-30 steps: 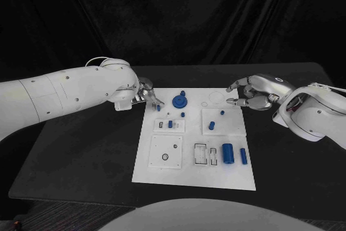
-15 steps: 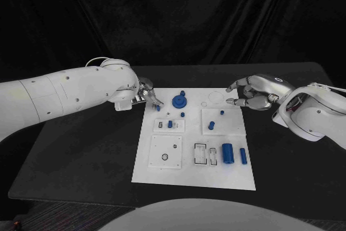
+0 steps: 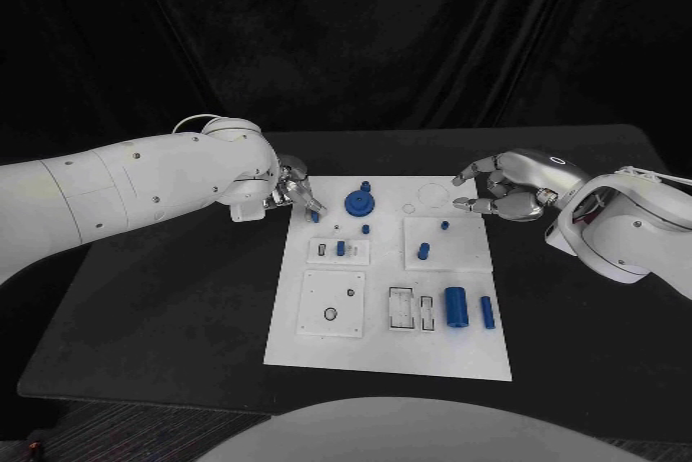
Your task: Assemble the parts on the task board
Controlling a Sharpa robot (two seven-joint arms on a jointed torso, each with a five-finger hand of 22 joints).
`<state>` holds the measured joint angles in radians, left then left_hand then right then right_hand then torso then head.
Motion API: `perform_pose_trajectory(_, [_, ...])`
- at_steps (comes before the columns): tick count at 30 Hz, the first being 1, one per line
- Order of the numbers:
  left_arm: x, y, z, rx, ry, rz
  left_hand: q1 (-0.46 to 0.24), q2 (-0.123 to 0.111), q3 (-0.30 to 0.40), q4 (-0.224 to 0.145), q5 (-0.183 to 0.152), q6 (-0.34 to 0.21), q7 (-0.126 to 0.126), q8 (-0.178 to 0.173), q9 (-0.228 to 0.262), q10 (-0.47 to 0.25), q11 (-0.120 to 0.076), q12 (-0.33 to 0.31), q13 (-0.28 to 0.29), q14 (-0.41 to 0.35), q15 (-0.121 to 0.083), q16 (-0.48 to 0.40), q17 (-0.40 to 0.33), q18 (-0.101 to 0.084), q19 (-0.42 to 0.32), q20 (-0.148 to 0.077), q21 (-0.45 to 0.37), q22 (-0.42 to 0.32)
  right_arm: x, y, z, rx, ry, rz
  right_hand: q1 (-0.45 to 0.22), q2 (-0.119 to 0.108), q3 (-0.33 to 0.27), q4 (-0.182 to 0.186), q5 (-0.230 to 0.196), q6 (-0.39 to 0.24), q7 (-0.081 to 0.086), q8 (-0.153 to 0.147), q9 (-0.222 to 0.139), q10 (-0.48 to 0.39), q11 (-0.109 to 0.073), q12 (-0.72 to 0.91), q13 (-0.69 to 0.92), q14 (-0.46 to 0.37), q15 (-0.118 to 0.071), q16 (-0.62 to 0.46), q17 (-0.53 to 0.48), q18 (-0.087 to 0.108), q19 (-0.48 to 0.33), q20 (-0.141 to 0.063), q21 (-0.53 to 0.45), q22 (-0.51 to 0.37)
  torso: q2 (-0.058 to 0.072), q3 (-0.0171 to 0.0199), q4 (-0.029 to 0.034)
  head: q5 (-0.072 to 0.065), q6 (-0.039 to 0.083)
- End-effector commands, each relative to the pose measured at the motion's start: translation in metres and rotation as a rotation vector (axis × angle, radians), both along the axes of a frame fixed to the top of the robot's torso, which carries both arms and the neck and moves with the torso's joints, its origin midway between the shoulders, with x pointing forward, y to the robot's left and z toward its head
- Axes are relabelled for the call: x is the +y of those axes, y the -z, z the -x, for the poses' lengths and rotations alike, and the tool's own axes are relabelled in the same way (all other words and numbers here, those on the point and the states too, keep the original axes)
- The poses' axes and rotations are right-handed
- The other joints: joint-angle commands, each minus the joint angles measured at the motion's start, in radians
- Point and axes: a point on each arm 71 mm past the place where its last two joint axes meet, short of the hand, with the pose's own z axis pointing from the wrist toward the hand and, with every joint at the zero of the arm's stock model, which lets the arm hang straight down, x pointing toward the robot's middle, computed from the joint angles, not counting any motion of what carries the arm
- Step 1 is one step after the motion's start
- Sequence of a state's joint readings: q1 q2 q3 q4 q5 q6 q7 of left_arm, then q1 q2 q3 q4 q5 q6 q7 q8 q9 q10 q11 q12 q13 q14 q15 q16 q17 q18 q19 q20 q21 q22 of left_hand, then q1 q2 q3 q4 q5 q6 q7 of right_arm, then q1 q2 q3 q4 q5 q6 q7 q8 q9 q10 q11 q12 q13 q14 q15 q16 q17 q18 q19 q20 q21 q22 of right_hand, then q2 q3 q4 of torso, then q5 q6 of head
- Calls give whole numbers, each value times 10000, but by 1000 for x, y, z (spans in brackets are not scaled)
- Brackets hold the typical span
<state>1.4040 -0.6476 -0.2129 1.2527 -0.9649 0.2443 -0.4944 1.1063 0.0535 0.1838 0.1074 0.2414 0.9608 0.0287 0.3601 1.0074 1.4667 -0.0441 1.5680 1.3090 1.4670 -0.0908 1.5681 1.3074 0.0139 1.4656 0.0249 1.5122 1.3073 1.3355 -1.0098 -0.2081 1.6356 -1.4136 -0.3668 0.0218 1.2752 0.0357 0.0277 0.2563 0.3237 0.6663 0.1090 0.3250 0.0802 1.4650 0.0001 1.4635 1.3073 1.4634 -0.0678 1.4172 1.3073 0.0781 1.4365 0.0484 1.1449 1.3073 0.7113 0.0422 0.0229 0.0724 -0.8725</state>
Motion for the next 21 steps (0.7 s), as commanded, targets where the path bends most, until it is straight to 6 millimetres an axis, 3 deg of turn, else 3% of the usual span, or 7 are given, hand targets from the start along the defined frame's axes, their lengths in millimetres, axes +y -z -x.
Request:
perform_pose_trajectory(1, [-2,2,1,99,188,103,108,29,52,-51,86,-33,-23,-64,-12,1041,-4,28,2618,1038,17,27,2633,68,511,9,-36,2192,0,2,0,82,73,99,84,5,17,-30,43,92,3,-60,-11,-23,60,-50,1173,616,61,-28,308,80,-52,-6,-41,1472,-6,-1,3,4,-1])
perform_pose_trajectory(8, [-1,2,1,109,172,96,203,-85,575,-351,836,-19,-36,-106,-48,1041,-18,28,2618,1038,-1,27,2633,68,513,-15,-46,2203,0,3,0,111,75,117,134,12,39,-62,79,98,5,-66,-20,-26,61,-61,1159,613,61,-42,288,80,-51,-6,-46,1471,-5,3,10,-12,-1])
perform_pose_trajectory(10, [-1,2,1,98,163,105,237,-121,809,-462,919,-19,-45,-114,-54,1041,-26,28,2618,1038,-5,27,2633,69,513,-21,-50,2205,0,3,0,120,74,123,134,12,39,-62,79,98,5,-66,-20,-26,61,-61,1159,613,61,-42,288,80,-51,-6,-46,1471,-6,1,7,-5,-1])
perform_pose_trajectory(12, [-1,2,1,83,155,120,234,-250,1264,-664,1301,-25,-41,-120,-51,1041,-29,28,2618,1038,-13,27,2633,68,515,-27,-56,2211,0,3,0,126,74,127,134,12,39,-62,79,98,5,-66,-20,-26,61,-61,1159,613,61,-42,288,80,-51,-6,-46,1471,-4,1,7,2,-1])
perform_pose_trajectory(15, [0,2,2,43,135,153,130,-433,1864,-899,1492,-35,-33,-106,-24,1041,-26,28,2618,1038,-12,27,2633,66,524,-27,-55,2224,0,3,0,138,79,135,169,15,55,-86,101,101,7,-72,-27,-33,62,-72,1143,612,61,-50,277,84,-57,-7,-73,1465,0,-2,3,15,-1])
perform_pose_trajectory(21, [0,2,2,44,132,160,-28,-572,2435,-1100,1605,-65,-13,-99,5,1041,-13,28,2618,1038,0,27,2633,68,520,-19,-69,2229,0,4,-1,150,79,144,197,19,68,-104,116,104,10,-75,-31,-48,63,-90,1120,606,61,-73,244,92,-69,-6,-116,1454,7,-7,10,37,-1])
